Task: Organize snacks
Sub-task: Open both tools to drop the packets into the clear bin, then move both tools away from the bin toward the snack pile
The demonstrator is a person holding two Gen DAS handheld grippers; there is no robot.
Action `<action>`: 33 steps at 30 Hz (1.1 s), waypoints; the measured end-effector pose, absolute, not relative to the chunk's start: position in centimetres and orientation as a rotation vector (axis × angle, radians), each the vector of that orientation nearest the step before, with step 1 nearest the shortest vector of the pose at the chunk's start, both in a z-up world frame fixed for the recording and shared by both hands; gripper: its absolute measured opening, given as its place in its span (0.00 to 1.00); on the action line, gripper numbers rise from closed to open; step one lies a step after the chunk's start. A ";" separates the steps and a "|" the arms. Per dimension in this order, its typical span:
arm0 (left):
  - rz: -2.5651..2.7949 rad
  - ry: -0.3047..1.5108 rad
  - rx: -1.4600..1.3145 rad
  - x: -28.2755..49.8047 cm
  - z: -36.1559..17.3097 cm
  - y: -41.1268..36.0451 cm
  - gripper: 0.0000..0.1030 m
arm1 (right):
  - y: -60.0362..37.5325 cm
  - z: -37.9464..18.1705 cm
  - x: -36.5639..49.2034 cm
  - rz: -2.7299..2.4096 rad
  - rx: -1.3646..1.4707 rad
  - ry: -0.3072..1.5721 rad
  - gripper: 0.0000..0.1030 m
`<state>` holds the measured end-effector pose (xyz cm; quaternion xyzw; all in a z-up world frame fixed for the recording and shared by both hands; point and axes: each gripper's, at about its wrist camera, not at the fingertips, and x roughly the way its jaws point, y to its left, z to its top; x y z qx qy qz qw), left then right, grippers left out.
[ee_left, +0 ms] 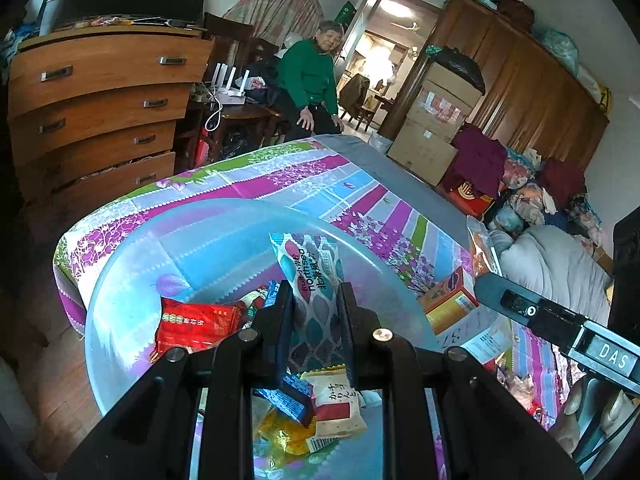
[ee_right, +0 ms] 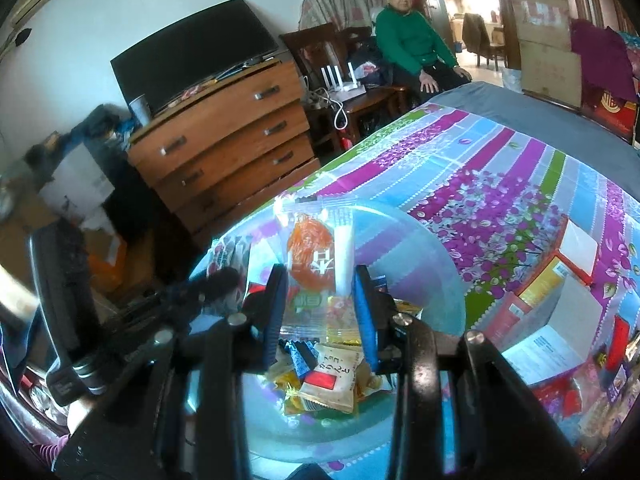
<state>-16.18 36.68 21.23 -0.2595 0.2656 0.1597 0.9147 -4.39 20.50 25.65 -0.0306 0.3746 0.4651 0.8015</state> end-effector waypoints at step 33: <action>0.416 0.593 -0.531 -16.1 19.6 36.5 0.63 | 20.3 26.5 -5.9 1.023 -0.046 0.784 0.64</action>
